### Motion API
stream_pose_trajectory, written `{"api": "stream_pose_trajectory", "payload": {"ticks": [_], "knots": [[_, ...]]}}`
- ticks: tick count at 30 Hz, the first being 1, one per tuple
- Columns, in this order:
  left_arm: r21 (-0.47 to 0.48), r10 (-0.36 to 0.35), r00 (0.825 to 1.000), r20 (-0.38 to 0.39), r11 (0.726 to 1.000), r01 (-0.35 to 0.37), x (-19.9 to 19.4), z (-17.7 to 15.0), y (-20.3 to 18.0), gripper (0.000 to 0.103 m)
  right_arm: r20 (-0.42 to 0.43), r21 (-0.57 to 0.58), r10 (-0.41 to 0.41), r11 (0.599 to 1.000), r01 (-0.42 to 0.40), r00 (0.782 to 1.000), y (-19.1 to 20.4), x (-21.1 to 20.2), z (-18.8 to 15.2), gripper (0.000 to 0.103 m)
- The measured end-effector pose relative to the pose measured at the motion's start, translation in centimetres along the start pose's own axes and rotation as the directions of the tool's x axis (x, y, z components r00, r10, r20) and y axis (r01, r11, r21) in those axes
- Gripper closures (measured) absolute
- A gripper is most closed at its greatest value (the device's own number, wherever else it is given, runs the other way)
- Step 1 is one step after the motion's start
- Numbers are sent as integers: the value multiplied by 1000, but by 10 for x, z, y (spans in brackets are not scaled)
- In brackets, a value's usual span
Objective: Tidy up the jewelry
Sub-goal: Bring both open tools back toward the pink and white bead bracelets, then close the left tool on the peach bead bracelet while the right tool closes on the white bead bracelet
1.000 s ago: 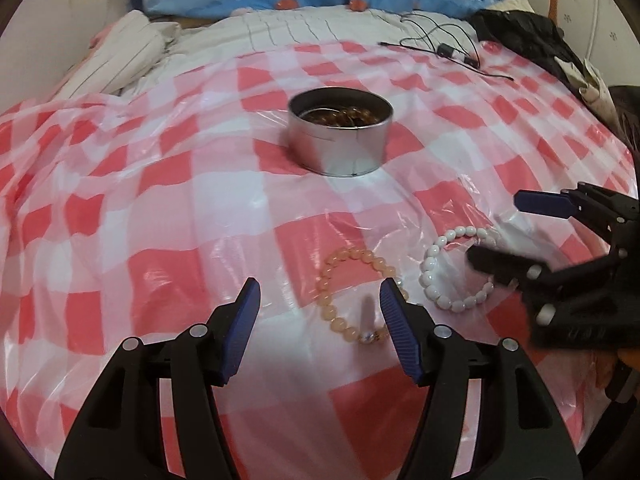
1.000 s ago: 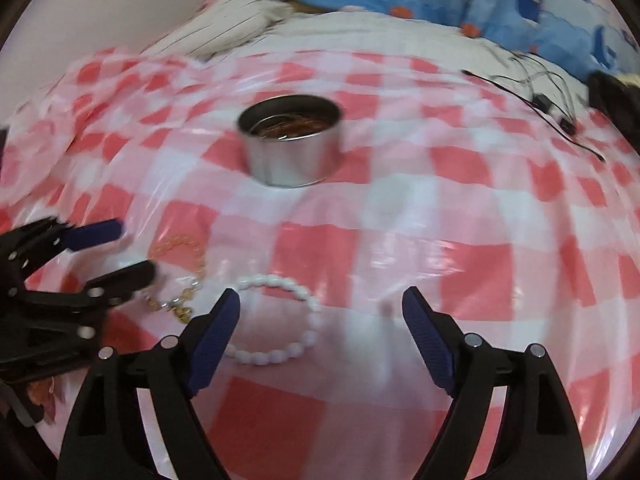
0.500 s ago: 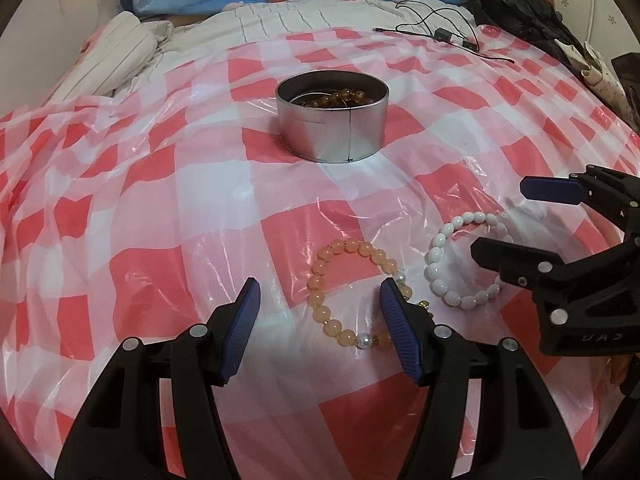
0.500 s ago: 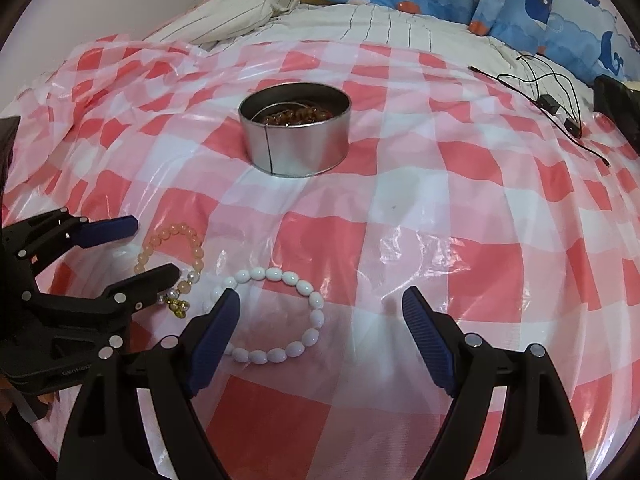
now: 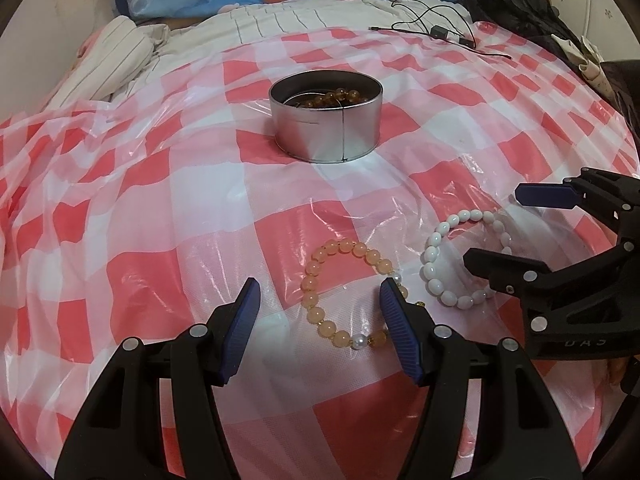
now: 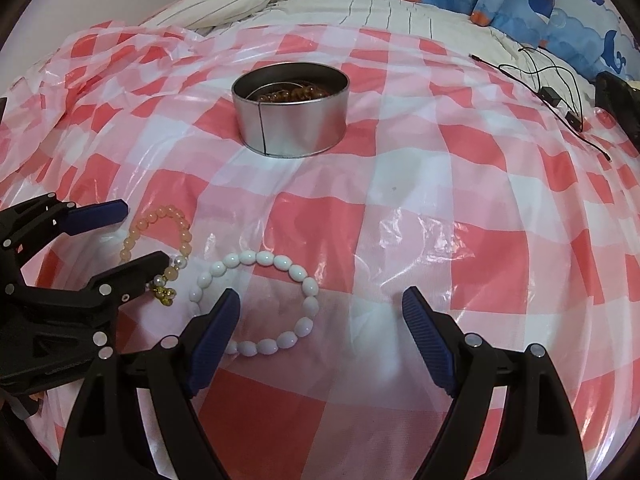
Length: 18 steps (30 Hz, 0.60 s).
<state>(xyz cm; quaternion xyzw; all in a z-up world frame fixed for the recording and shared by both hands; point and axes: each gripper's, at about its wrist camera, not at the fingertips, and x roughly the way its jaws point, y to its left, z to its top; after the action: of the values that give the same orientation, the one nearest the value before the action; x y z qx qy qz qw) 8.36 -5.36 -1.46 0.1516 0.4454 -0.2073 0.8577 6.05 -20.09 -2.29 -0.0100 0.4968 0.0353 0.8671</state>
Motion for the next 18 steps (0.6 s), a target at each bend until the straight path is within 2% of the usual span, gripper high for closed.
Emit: {"api": "stream_pose_trajectory", "payload": {"ticks": [15, 18], "knots": [[14, -4, 1000, -1, 1000, 4, 2, -1, -2, 44, -11, -18, -16, 1000, 16, 1000, 1, 4, -2, 23], [24, -5, 1000, 1, 1000, 5, 3, -1, -4, 44, -10, -36, 1, 999, -1, 1000, 4, 4, -3, 31]]}}
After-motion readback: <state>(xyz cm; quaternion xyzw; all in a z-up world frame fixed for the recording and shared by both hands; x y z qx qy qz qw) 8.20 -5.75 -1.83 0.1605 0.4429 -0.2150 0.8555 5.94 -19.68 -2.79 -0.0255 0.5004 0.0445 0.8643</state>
